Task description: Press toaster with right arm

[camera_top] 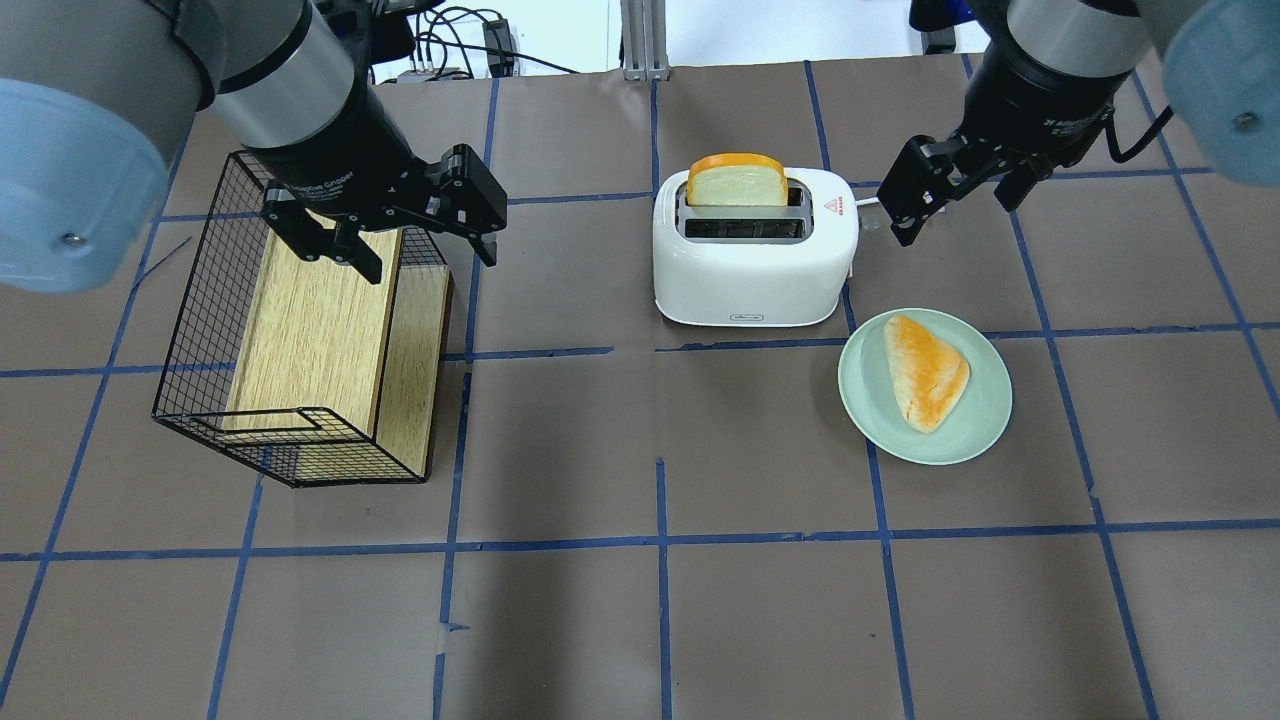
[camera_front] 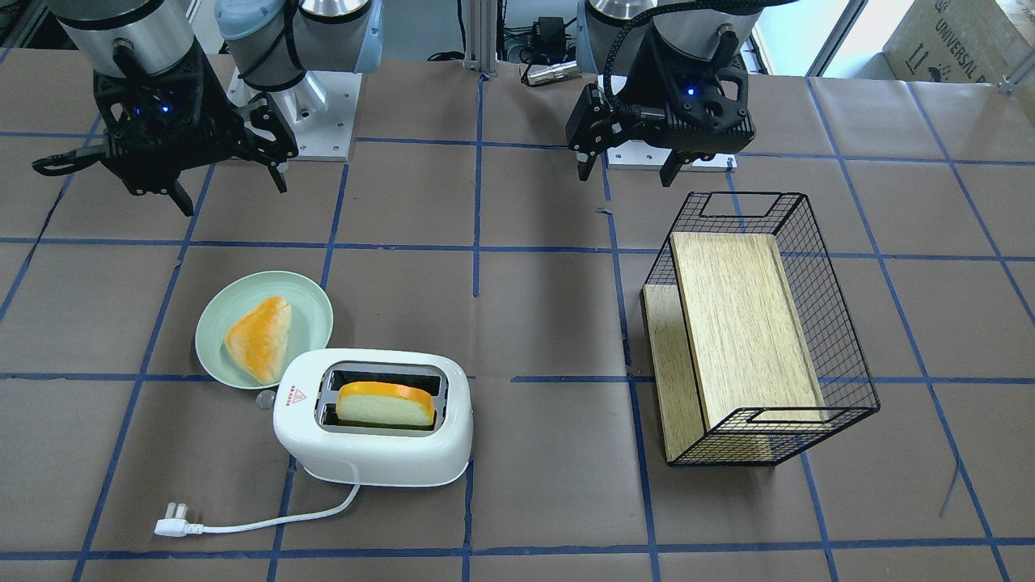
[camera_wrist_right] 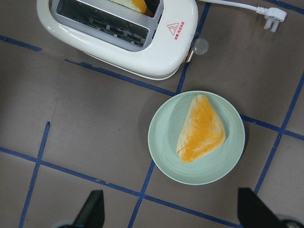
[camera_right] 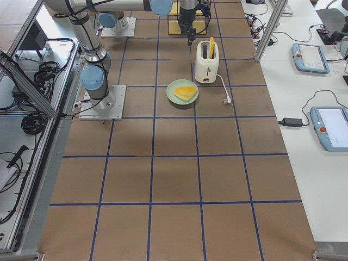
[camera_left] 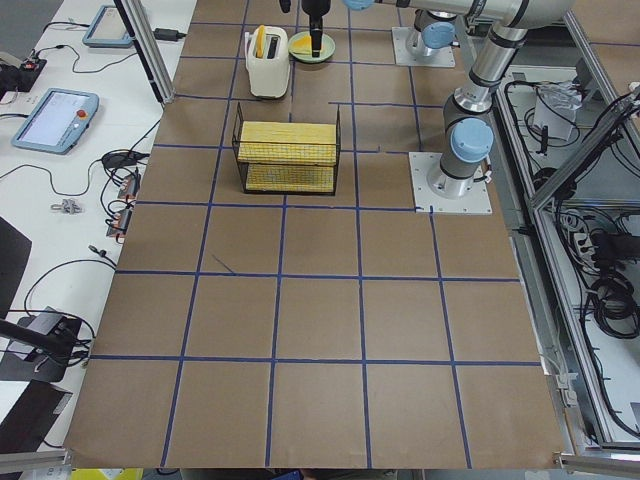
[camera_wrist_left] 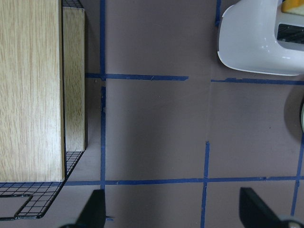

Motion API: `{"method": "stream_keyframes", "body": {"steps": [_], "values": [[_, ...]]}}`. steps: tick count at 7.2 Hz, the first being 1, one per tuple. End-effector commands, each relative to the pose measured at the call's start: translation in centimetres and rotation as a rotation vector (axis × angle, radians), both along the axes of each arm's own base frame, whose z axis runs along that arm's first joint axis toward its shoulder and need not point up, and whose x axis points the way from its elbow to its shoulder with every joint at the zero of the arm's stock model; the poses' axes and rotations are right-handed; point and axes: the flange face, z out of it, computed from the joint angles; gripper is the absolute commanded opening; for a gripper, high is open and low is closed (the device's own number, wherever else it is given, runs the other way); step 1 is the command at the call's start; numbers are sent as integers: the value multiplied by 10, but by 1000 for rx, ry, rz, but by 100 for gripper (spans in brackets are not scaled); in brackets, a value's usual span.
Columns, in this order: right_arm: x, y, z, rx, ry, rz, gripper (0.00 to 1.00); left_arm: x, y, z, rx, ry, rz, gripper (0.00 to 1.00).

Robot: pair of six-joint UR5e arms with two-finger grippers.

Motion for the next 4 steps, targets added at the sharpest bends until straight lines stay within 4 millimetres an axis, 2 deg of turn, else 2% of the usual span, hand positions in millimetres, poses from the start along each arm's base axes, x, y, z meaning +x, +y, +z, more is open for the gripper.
{"method": "stream_keyframes", "body": {"steps": [1,3,4], "values": [[1,-1,-2,5,-1,0,100,0,0,0,0,0,0,100],[1,-1,-4,11,-1,4,100,0,0,0,0,0,0,100],[-1,-10,-13,11,2,122,99,0,0,0,0,0,0,100]]}}
